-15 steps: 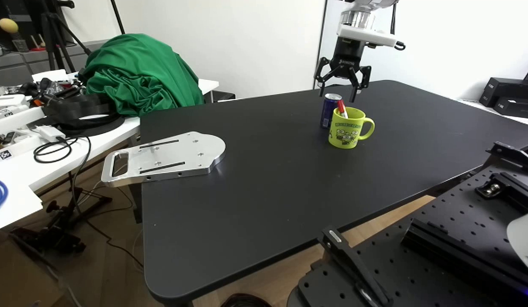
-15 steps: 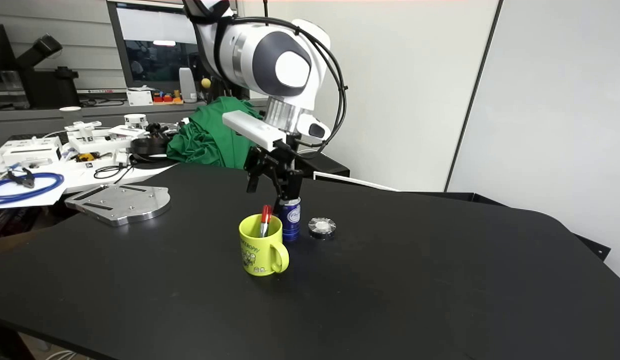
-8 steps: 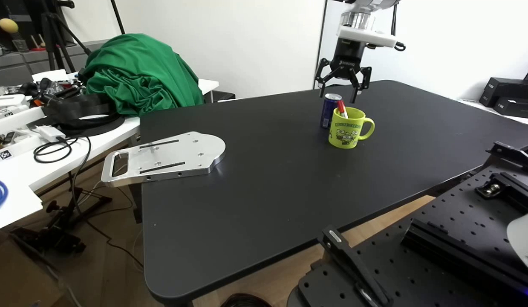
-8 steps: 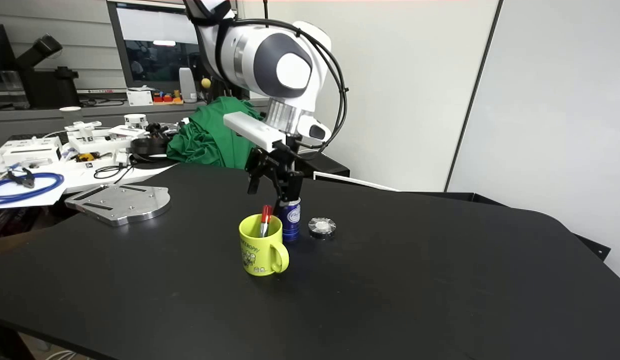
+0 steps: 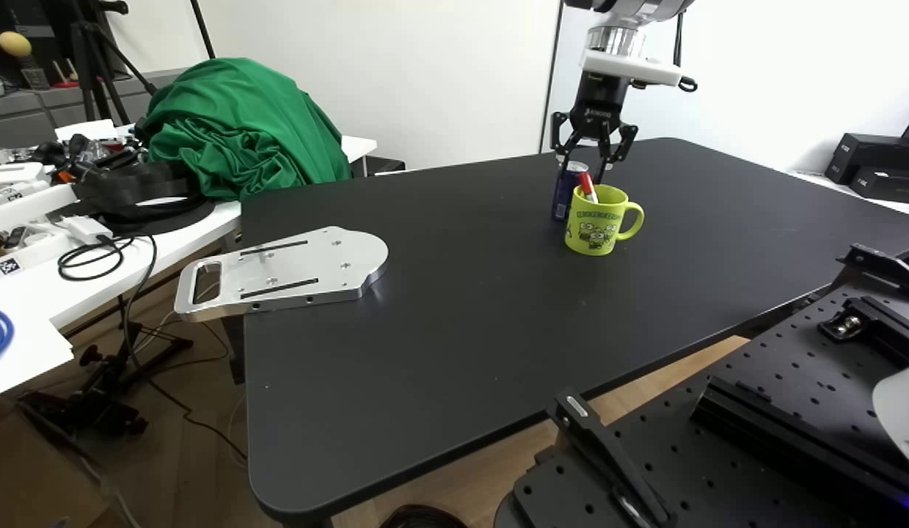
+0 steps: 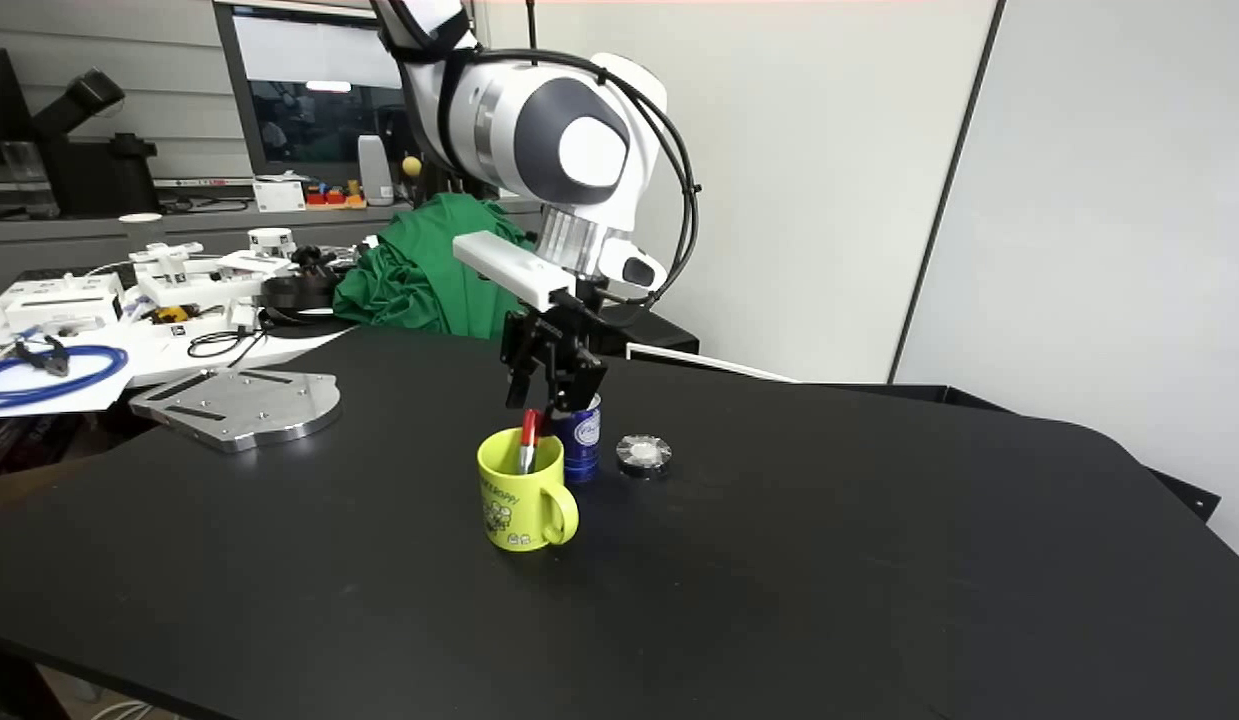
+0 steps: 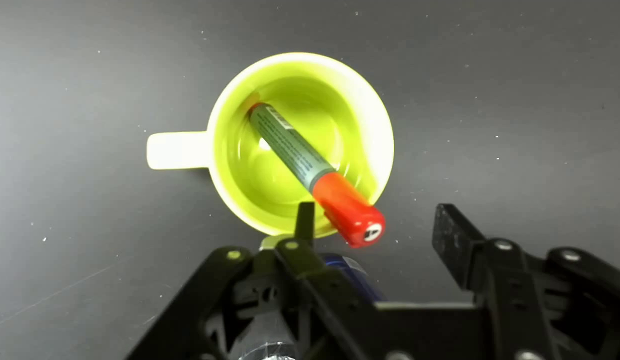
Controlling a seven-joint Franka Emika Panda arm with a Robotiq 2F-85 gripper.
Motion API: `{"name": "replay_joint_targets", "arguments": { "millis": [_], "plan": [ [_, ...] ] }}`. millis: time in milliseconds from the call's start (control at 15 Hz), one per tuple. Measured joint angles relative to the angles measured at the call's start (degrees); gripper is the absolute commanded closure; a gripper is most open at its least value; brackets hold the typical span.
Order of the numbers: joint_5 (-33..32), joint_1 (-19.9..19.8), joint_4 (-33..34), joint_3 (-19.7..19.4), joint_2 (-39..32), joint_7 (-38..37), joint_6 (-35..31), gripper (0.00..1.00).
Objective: Pick the marker from the cup and put it on the table
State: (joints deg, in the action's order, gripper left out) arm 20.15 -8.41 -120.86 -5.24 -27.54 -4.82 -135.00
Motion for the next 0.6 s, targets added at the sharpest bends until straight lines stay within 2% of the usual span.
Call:
{"name": "replay_joint_targets", "arguments": {
  "millis": [267,600],
  "plan": [
    [0.0,-0.1,0.2,-0.4,0.0,-0.1,0.0,0.96],
    [0.0,-0.1,0.8,-0.5,0.0,-0.4,0.4,0.95]
  ]
}}
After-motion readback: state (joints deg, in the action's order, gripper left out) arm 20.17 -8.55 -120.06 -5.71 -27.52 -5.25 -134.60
